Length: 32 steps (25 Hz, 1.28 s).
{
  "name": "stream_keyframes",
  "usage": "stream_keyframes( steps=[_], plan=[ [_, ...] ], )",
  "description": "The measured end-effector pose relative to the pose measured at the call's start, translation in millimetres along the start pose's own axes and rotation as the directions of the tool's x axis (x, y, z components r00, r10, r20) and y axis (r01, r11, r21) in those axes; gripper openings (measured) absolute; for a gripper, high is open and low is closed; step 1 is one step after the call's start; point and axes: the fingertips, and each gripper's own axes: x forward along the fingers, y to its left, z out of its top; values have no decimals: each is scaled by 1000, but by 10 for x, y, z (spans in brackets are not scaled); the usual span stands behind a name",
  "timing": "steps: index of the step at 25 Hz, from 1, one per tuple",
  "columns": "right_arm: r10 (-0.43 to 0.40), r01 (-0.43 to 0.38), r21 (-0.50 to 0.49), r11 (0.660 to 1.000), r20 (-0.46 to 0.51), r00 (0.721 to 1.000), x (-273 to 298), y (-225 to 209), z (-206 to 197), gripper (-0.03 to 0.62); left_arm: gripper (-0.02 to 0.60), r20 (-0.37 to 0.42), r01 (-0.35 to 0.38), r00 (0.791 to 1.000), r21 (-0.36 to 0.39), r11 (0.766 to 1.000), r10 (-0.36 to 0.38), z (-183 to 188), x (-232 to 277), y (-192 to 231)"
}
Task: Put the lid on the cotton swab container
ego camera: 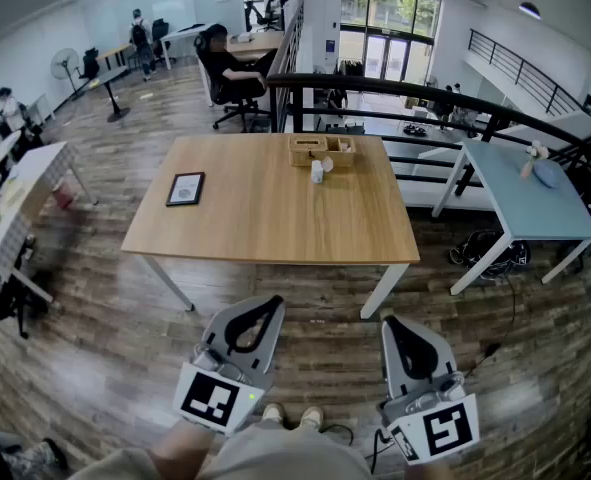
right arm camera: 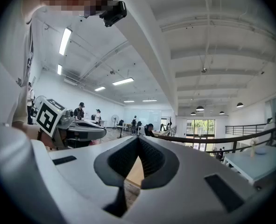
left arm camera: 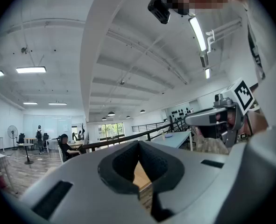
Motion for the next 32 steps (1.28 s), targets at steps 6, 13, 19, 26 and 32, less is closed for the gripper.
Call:
stream_keyframes(
  steps=[6, 13, 19, 26, 32],
  plan=[
    [13, -13, 14, 1000, 8, 1000, -31, -45, -36, 26, 23, 2, 0, 1000, 8, 1000, 0, -9, 24, -60],
    [35, -35, 32, 999, -2, 999, -83, -108, -104, 25, 23, -5, -3, 1000, 12, 1000, 3, -6, 82, -160],
    [38, -37, 42, 998, -22, 999, -148, -211, -288, 26, 23, -8, -5, 1000, 15, 1000, 5, -75, 157, -297],
    [48, -46, 50, 998, -33, 998, -127, -256, -398, 25, 23, -4, -25, 1000, 15, 1000, 25, -90, 228, -239],
    [43, -41, 38, 998, -35, 998, 85, -385, -450, 25, 23, 10, -17, 1000, 16, 1000, 17, -129, 435, -133]
  ],
)
